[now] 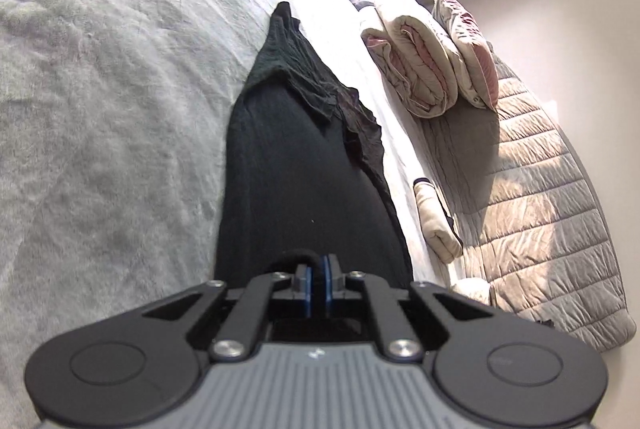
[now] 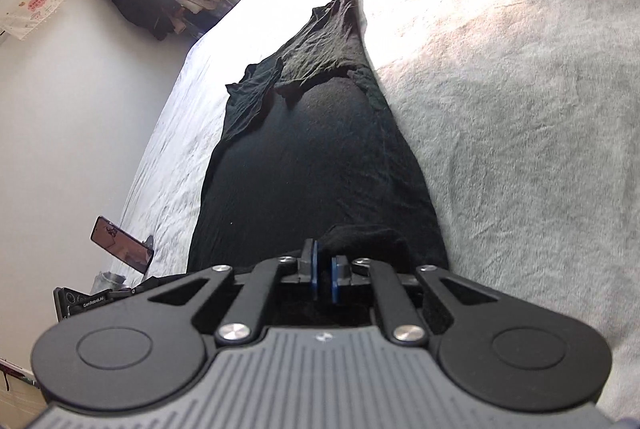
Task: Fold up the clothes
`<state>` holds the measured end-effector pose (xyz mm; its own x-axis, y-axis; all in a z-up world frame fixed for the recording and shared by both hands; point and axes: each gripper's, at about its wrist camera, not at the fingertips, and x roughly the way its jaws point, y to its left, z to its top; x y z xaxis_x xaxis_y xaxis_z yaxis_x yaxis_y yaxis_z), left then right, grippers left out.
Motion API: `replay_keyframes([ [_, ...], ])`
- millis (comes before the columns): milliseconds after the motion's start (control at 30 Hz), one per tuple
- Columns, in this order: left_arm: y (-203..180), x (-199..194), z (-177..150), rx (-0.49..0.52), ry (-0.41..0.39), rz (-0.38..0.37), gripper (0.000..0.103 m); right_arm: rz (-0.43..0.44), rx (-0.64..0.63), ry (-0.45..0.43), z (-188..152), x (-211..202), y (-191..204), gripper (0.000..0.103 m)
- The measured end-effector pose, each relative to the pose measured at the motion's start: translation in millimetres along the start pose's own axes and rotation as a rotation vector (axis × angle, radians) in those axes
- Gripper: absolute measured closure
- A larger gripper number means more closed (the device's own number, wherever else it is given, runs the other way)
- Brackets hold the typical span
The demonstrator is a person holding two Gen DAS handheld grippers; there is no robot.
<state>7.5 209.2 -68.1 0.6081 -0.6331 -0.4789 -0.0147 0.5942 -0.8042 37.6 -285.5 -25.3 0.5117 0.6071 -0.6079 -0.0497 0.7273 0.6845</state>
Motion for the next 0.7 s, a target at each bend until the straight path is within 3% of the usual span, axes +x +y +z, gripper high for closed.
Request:
replay_keyframes([
  [300, 27.7, 34.1, 26.5, -0.091, -0.055, 0.067, 0.097, -0.066, 0.051, -0.043, 31.5, 39.5, -22.8, 0.094],
  [700, 33.0, 38.8, 34.4, -0.15, -0.046, 0.048, 0.095, 0.0, 0.175, -0.045, 43.3, 39.1, -46.9, 0.092],
])
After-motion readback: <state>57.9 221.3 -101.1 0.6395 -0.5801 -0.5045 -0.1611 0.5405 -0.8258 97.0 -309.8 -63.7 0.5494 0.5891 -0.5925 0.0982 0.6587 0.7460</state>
